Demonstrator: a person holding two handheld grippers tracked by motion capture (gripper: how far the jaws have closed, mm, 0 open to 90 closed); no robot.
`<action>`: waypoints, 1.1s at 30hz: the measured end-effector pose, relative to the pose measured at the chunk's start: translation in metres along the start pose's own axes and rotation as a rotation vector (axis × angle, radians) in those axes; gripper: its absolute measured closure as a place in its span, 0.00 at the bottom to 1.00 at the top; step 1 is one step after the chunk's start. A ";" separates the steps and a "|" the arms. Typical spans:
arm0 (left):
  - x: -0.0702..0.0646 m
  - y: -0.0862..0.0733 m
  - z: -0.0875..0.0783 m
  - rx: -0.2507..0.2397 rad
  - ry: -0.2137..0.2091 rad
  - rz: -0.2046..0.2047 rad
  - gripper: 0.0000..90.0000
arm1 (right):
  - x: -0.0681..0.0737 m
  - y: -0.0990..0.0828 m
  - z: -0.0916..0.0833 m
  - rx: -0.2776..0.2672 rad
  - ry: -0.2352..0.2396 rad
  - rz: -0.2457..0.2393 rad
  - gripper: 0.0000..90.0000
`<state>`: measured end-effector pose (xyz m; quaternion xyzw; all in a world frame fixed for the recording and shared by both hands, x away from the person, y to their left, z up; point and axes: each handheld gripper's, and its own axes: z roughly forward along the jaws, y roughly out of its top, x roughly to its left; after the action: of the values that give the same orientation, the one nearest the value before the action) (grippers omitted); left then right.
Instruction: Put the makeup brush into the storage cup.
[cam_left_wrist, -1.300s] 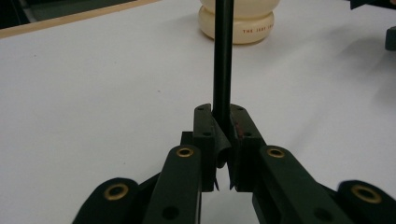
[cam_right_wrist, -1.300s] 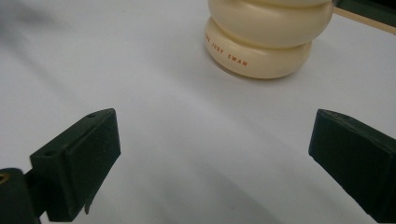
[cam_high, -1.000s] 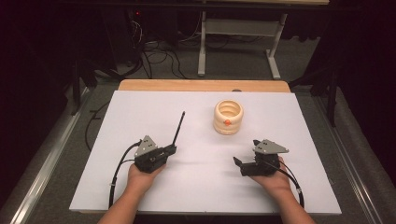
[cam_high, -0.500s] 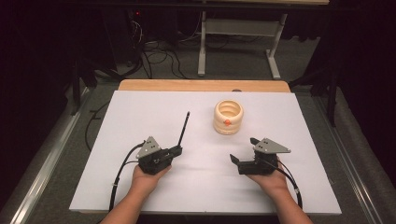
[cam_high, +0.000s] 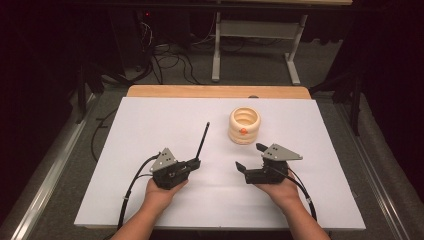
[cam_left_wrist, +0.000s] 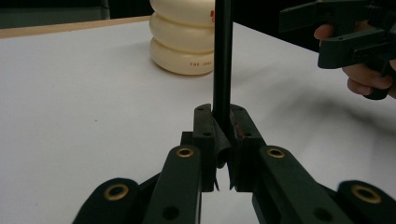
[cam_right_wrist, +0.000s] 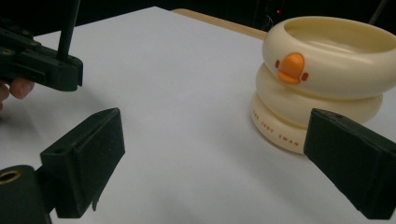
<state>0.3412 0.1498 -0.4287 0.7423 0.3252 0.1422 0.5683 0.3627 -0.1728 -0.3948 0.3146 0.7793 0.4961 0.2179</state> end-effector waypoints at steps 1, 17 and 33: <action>-0.001 0.000 0.000 0.002 -0.002 0.003 0.93 | 0.000 0.002 0.001 -0.002 0.006 0.004 0.08; -0.008 0.004 0.006 -0.014 0.005 0.014 0.93 | 0.013 0.027 0.020 -0.023 0.042 -0.015 0.11; -0.016 0.004 0.006 -0.027 0.006 0.048 0.93 | 0.025 0.029 0.013 -0.075 0.116 0.024 0.14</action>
<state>0.3340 0.1341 -0.4241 0.7418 0.3071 0.1621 0.5737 0.3608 -0.1380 -0.3745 0.2863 0.7678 0.5449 0.1778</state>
